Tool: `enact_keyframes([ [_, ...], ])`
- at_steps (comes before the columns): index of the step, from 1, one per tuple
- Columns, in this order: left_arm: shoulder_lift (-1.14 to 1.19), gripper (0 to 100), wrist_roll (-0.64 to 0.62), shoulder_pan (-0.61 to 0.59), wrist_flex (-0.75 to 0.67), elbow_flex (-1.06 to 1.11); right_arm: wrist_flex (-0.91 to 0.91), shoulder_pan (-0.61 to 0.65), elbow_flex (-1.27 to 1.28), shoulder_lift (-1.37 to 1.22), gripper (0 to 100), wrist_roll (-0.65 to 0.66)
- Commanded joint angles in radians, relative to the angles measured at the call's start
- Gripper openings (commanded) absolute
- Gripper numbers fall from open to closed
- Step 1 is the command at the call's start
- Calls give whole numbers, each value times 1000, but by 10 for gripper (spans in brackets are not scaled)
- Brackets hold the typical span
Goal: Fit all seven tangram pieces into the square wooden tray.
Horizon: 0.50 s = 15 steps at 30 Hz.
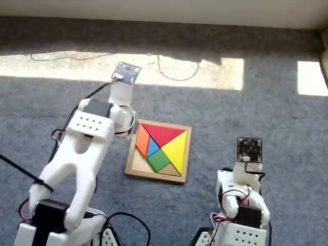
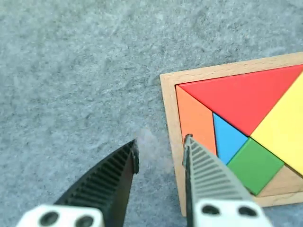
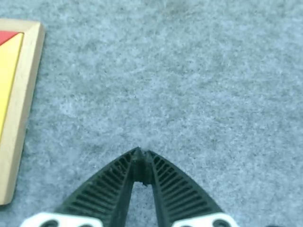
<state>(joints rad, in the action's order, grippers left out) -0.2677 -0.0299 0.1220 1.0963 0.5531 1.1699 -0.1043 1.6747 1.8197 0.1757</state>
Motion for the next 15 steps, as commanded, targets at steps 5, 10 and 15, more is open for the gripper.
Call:
enact_keyframes([
  [5, -193, 267, 121, -220, 48, 110, -19, -8, 94, 15, 9, 8],
  [10, -203, 258, 270, -380, 95, 124, -19, -8, 94, 15, 9, 8],
  [15, -205, 259, 384, -486, 87, 165, -19, -8, 94, 15, 9, 8],
])
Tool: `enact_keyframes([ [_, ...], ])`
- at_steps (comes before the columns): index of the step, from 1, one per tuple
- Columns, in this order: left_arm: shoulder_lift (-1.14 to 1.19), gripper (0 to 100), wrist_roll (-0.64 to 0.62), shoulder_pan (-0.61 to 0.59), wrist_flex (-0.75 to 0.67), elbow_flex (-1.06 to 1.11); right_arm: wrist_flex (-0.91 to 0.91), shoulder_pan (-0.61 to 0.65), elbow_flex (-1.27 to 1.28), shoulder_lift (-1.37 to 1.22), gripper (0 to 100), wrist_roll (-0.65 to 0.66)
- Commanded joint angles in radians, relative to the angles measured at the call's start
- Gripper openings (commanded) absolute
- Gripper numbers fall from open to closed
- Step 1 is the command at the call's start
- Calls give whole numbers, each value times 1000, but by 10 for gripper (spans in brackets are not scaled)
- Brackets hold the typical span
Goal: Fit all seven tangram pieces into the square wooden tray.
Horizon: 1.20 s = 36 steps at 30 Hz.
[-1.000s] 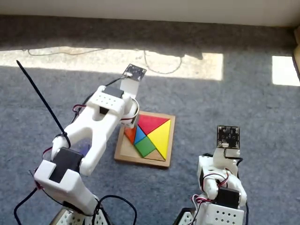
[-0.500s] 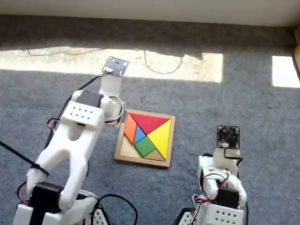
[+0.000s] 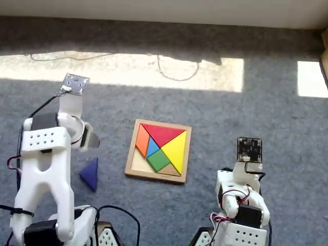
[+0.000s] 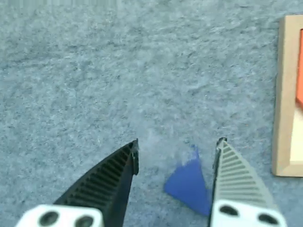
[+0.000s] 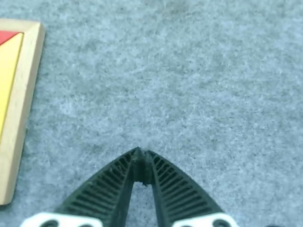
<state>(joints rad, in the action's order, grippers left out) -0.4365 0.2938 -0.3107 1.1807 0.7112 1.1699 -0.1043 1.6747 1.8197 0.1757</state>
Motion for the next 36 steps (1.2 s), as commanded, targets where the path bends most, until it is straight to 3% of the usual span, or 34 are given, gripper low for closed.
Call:
enact_keyframes([
  [1, -41, 259, 77, -67, 3, 18, -19, -8, 94, 15, 9, 8],
  [10, -33, 264, 218, -116, -49, 159, -19, -8, 94, 15, 9, 8],
  [15, -31, 313, 216, -116, -91, 213, -19, -8, 94, 15, 9, 8],
  [30, -30, 313, 216, -110, -121, 211, -19, -8, 94, 15, 9, 8],
  [36, 110, 313, 216, -107, -120, 156, -19, -8, 94, 15, 9, 8],
])
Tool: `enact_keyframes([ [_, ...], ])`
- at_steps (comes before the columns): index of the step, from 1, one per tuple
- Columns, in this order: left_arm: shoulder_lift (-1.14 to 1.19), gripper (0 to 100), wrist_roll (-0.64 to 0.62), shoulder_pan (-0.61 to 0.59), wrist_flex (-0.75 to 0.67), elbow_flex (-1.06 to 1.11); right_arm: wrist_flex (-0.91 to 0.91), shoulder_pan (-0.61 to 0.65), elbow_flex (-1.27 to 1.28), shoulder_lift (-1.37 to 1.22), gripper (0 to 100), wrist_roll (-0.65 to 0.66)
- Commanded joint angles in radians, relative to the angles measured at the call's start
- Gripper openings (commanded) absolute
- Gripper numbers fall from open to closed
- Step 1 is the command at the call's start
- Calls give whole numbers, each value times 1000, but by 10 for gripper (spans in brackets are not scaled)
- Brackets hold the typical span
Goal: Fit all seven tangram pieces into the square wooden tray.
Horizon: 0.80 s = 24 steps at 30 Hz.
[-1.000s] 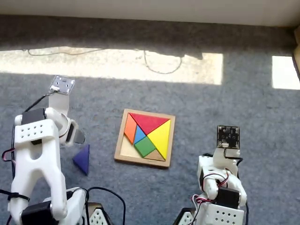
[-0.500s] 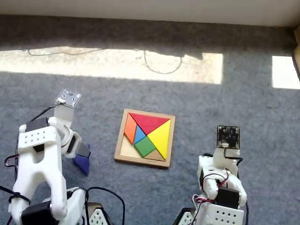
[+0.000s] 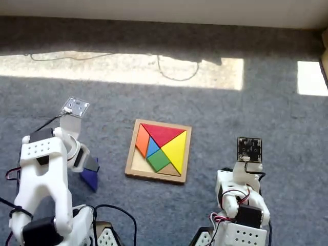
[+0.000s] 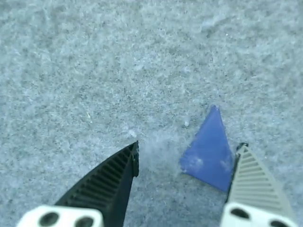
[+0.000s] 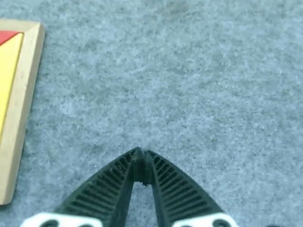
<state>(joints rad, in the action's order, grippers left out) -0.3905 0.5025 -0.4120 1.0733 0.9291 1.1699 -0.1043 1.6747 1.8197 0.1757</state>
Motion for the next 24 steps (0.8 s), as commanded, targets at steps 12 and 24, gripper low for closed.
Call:
enact_keyframes([
  [12, 364, 274, 9, -5, 40, -263, -19, -8, 94, 15, 9, 8],
  [24, 357, 208, 8, -4, 78, -282, -19, -8, 94, 15, 9, 8],
])
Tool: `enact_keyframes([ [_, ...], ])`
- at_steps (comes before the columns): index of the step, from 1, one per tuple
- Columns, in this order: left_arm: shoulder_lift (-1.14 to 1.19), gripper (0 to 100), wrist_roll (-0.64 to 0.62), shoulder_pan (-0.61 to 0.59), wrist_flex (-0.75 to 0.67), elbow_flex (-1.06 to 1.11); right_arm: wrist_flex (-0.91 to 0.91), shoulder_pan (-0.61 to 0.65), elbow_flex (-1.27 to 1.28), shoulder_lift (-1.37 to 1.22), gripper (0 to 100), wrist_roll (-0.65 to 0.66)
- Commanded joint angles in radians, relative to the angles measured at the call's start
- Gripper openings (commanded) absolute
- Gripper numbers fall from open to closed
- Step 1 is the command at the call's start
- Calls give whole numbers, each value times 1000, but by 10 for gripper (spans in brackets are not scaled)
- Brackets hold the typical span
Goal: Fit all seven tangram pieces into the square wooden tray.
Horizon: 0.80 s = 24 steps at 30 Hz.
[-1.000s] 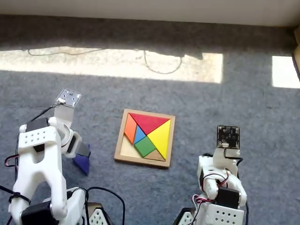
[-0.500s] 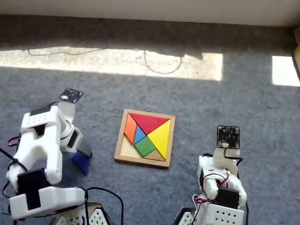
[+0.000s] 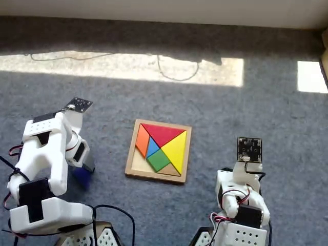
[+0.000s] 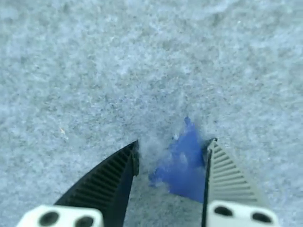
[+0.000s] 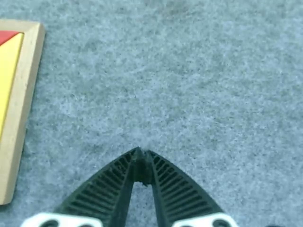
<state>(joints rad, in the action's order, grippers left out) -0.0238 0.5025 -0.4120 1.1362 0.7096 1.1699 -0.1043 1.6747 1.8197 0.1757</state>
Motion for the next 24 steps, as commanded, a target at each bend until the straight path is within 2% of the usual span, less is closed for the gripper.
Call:
enact_keyframes([
  [1, -10, 207, 6, -4, 31, -82, -19, -8, 94, 15, 9, 8],
  [7, -10, 204, 3, -7, 207, -226, -19, -8, 94, 15, 9, 8],
  [12, -21, 203, 3, -10, 230, -251, -19, -8, 94, 15, 9, 8],
  [16, -130, 203, 3, -25, 226, -193, -19, -8, 94, 15, 9, 8],
  [24, -464, 204, 9, -25, 226, 81, -19, -8, 94, 15, 9, 8],
])
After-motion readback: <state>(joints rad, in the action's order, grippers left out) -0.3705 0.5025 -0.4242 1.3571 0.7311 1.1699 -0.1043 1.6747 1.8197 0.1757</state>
